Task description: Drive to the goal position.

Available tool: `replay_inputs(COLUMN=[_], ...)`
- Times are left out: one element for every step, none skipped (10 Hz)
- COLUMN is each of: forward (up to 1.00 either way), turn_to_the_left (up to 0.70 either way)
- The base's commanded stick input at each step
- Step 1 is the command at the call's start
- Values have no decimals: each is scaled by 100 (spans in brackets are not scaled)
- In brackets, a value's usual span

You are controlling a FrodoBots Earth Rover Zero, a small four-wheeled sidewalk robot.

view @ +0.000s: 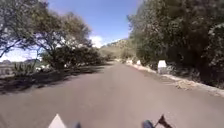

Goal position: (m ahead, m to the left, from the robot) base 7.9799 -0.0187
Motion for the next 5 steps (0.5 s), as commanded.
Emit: replay_inputs(forward=[50,50,50,50,50], turn_to_the_left=[0,0,0,-50,-50])
